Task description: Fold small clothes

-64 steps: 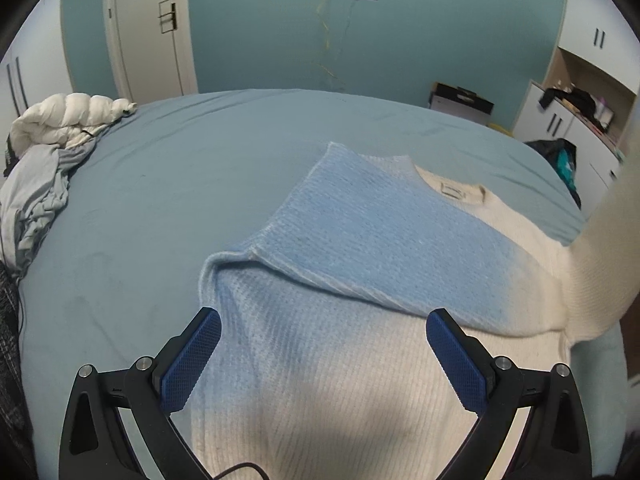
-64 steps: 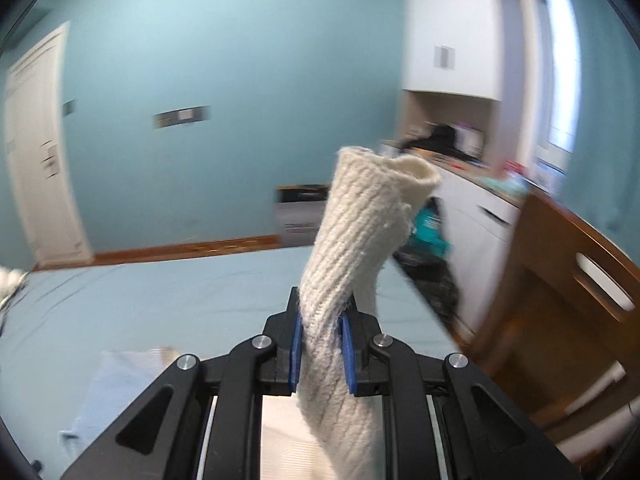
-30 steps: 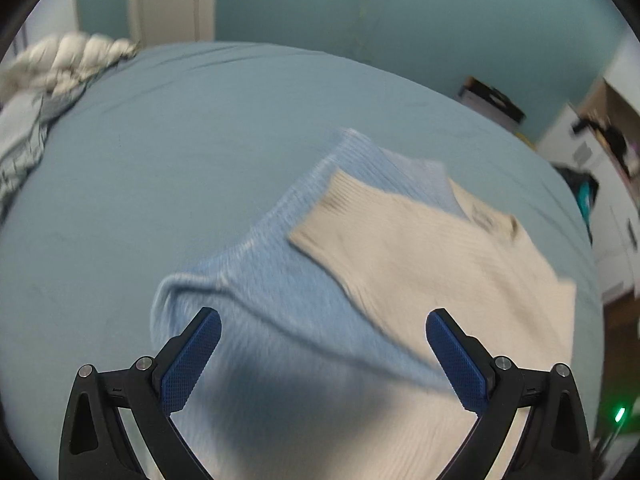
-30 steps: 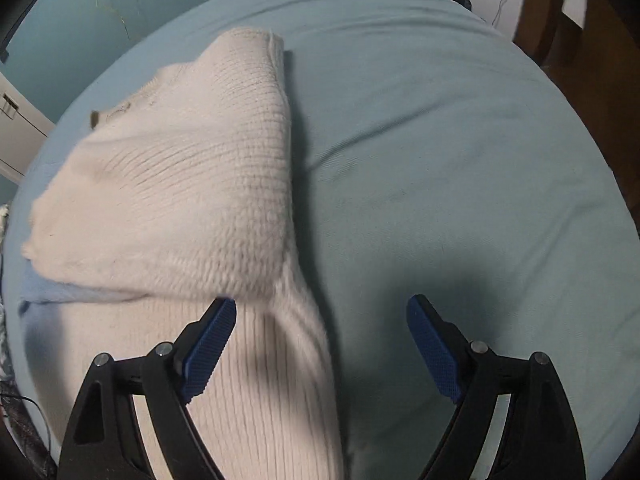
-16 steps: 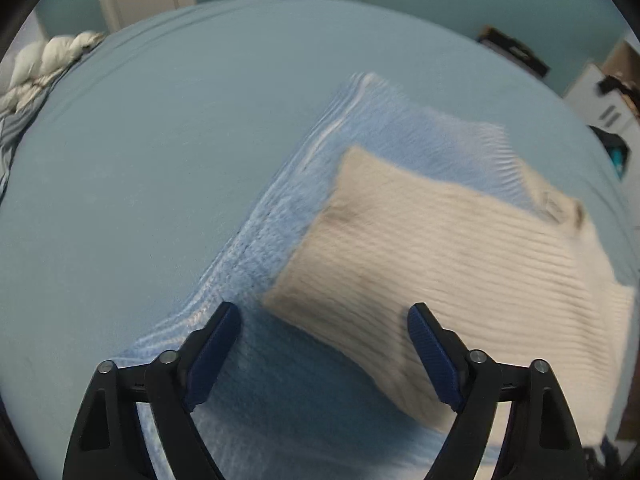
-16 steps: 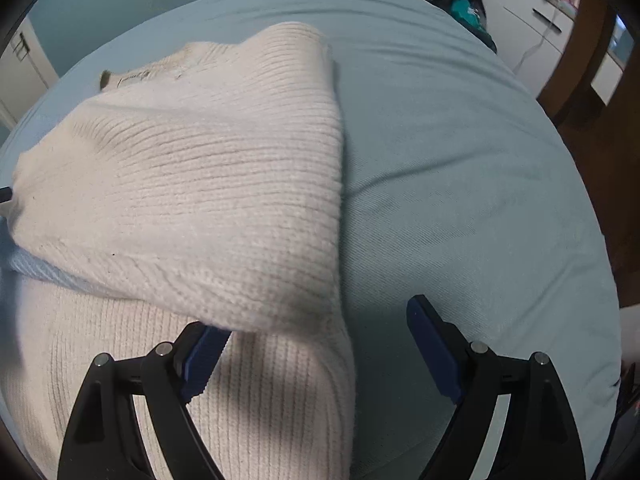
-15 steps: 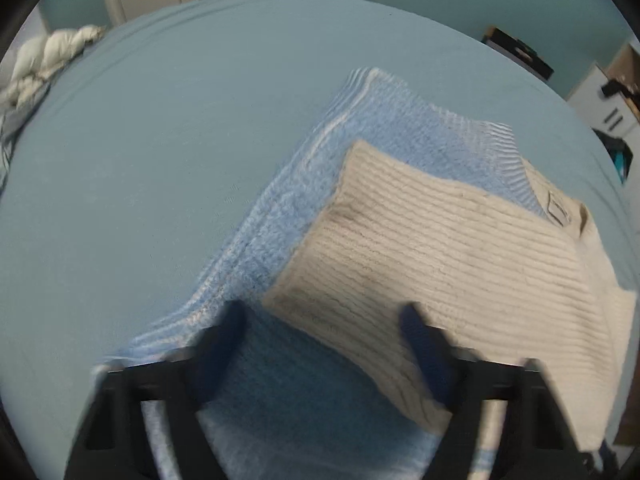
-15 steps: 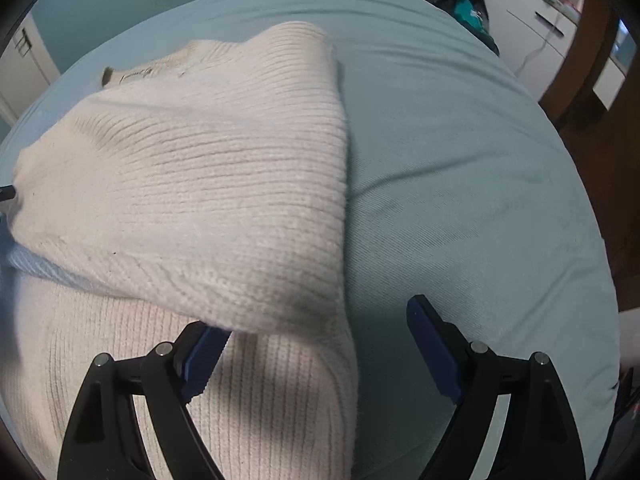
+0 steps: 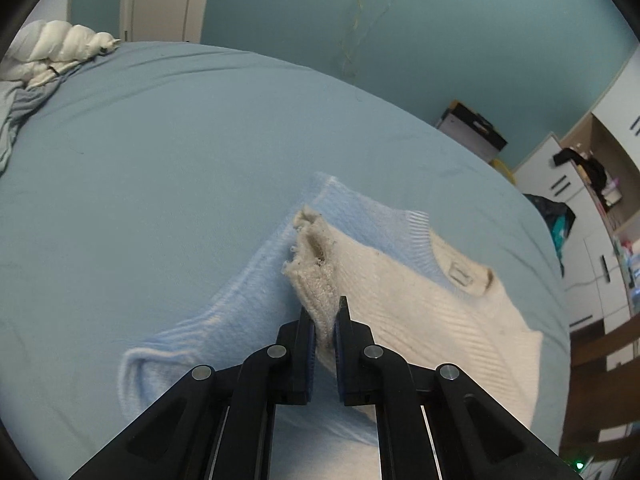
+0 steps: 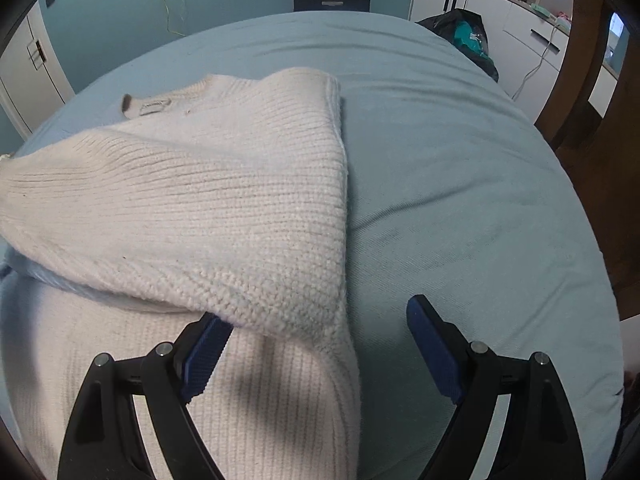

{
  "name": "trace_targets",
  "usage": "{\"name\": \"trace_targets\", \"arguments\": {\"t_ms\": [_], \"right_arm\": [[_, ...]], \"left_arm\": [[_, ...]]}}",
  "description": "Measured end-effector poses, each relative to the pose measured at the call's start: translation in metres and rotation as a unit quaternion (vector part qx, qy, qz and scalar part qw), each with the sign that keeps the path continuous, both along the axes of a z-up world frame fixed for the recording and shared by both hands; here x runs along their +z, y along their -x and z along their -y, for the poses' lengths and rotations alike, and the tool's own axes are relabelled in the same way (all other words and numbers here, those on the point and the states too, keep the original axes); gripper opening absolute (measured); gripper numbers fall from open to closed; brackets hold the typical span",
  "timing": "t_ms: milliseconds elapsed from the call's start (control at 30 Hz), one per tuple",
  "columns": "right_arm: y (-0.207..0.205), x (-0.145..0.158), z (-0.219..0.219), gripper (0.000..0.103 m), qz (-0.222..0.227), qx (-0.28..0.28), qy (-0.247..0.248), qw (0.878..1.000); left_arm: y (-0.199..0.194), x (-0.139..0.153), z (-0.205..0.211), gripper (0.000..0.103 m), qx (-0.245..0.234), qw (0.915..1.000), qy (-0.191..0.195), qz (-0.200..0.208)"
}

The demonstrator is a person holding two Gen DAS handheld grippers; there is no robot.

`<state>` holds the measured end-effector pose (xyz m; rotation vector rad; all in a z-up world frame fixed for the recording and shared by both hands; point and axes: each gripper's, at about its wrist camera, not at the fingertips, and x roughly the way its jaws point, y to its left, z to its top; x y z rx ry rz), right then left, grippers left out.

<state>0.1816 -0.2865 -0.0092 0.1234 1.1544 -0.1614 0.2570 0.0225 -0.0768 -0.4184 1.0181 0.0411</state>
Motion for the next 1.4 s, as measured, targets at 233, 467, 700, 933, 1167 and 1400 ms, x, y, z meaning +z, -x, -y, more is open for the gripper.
{"name": "trace_targets", "arguments": {"t_ms": [233, 467, 700, 933, 1167, 1400], "right_arm": [[0.038, 0.006, 0.033, 0.085, -0.022, 0.024, -0.114, 0.993], [0.033, 0.044, 0.062, 0.085, 0.086, -0.015, -0.269, 0.959], [-0.068, 0.026, 0.075, 0.085, 0.062, -0.042, -0.163, 0.984], [-0.145, -0.036, 0.056, 0.057, -0.034, -0.047, -0.203, 0.978], [-0.120, -0.030, 0.069, 0.014, 0.068, -0.114, -0.170, 0.976], [-0.118, -0.063, 0.057, 0.028, 0.027, -0.119, -0.180, 0.976]], "left_arm": [[-0.002, -0.102, -0.031, 0.010, 0.045, 0.9823, 0.080, -0.163], [0.019, -0.009, 0.024, 0.103, -0.014, 0.9995, -0.026, -0.009], [0.015, -0.039, 0.078, 0.103, -0.123, 0.9825, -0.137, -0.027], [0.002, -0.087, 0.076, 0.103, -0.117, 0.9767, -0.167, -0.067], [-0.012, -0.097, 0.079, 0.103, -0.099, 0.9748, -0.187, -0.071], [-0.020, -0.118, 0.077, 0.103, -0.104, 0.9696, -0.204, -0.088]]}}
